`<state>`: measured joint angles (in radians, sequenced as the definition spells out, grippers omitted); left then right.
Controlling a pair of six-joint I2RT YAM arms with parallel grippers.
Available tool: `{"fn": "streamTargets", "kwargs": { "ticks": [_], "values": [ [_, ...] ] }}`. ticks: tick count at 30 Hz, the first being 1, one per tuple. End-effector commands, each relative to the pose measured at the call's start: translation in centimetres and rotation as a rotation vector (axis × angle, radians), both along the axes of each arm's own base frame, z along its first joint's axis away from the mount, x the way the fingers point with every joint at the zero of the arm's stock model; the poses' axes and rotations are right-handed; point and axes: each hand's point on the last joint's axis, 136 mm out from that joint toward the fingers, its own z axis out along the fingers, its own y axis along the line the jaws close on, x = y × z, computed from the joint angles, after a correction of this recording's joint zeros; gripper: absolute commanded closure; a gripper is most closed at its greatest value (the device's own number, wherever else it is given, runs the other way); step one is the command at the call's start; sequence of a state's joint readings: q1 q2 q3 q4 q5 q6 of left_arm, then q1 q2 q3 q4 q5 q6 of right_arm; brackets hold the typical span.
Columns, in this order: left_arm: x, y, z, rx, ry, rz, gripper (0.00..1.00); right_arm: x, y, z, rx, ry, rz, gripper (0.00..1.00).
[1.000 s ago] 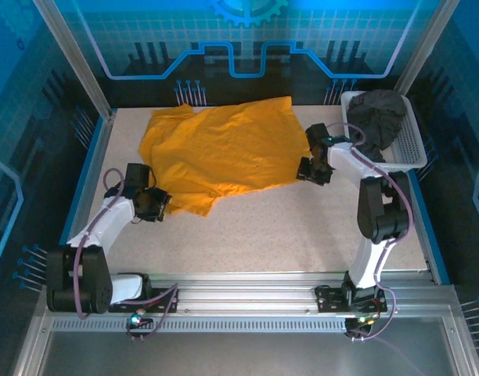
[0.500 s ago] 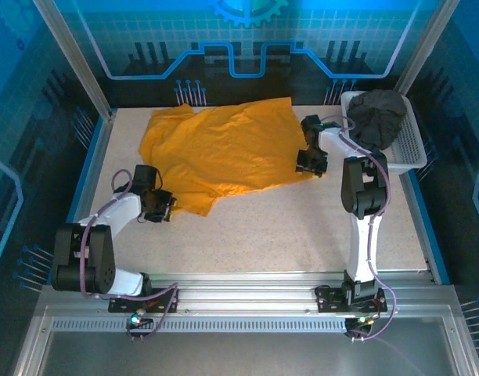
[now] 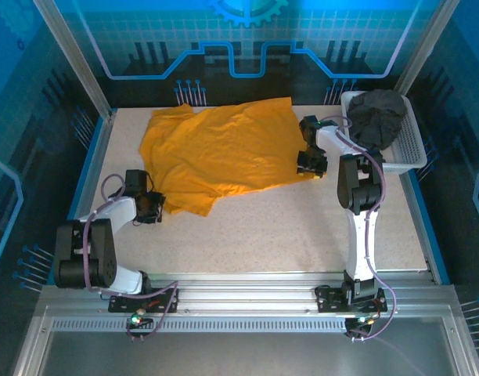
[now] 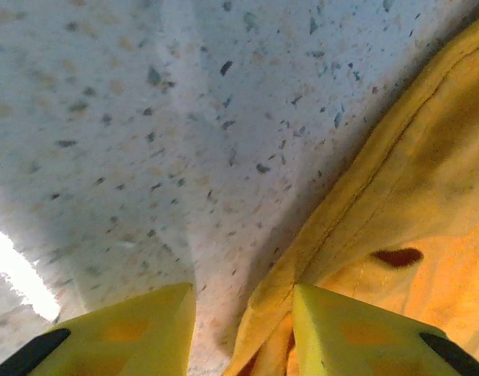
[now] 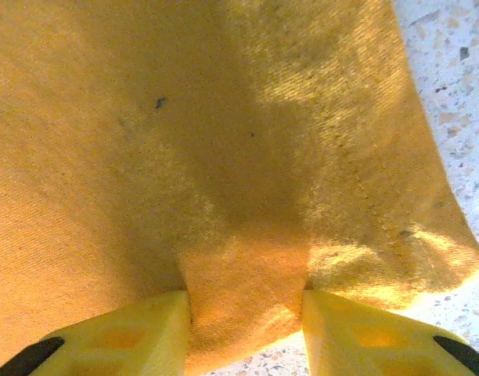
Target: Fold and stack the t-shirts
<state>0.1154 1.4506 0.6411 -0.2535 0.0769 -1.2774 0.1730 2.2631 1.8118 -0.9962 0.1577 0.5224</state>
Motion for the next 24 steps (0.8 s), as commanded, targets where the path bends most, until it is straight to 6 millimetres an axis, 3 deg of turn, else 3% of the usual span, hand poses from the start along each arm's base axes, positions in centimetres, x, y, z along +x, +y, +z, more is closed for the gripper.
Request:
{"fn": "streamTargets", "kwargs": {
  "ticks": [1,9,14,16,21,24],
  "values": [
    [2.1,0.0,0.6,-0.016,-0.079,-0.005,0.62,-1.6,-1.0,-1.0,-0.032,0.08,0.004,0.59],
    [3.2,-0.4,-0.1,-0.035,-0.098,-0.031,0.75,-1.9,-1.0,-0.7,-0.033,0.102,0.003,0.61],
    [3.0,0.7,0.0,0.017,-0.07,-0.036,0.99,-2.7,-1.3,-0.7,-0.05,0.144,-0.002,0.62],
    [2.2,1.9,0.3,0.066,-0.031,-0.025,1.0,-3.5,-1.5,-0.6,-0.059,0.172,-0.002,0.67],
    [0.2,4.9,0.7,0.118,0.033,-0.027,1.0,-6.3,-1.6,-0.1,-0.071,0.22,-0.001,0.69],
    [-0.9,6.2,0.8,0.122,0.049,-0.035,1.0,-9.1,-1.2,-0.1,-0.071,0.253,0.0,0.7]
  ]
}}
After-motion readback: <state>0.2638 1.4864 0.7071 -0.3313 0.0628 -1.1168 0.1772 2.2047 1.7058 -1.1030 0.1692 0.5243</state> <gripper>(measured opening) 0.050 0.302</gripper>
